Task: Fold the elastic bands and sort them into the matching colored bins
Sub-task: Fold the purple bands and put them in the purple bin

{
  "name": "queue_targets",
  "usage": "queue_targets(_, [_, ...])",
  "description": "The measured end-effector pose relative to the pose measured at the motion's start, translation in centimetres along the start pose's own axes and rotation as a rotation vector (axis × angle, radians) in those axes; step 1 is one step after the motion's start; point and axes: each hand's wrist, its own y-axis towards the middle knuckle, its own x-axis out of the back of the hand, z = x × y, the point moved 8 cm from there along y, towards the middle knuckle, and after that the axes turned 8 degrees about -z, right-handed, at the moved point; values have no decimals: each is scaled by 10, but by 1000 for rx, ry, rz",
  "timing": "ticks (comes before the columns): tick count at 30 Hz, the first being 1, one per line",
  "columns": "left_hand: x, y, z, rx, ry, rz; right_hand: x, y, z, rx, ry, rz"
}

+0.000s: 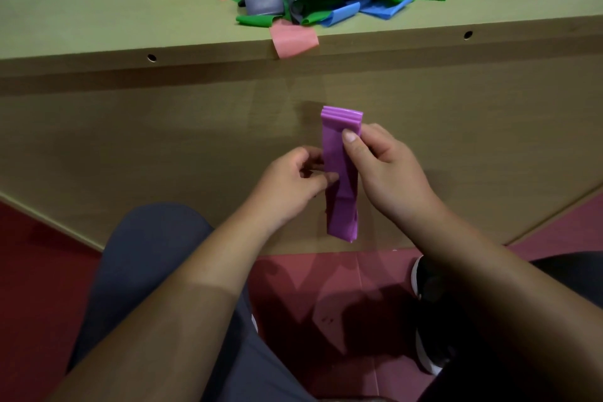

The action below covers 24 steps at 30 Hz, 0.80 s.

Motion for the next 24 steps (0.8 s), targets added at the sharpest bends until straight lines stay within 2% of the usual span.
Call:
queue_targets(10, [1, 0, 4, -16, 124, -8, -2, 3, -13, -45, 28, -22])
queue_targets(17, [7, 1, 9, 31, 73, -62, -2, 4, -15, -65, 49, -28])
queue_targets(24, [13, 5, 10, 8, 85, -104, -5, 3, -19, -174, 164, -2])
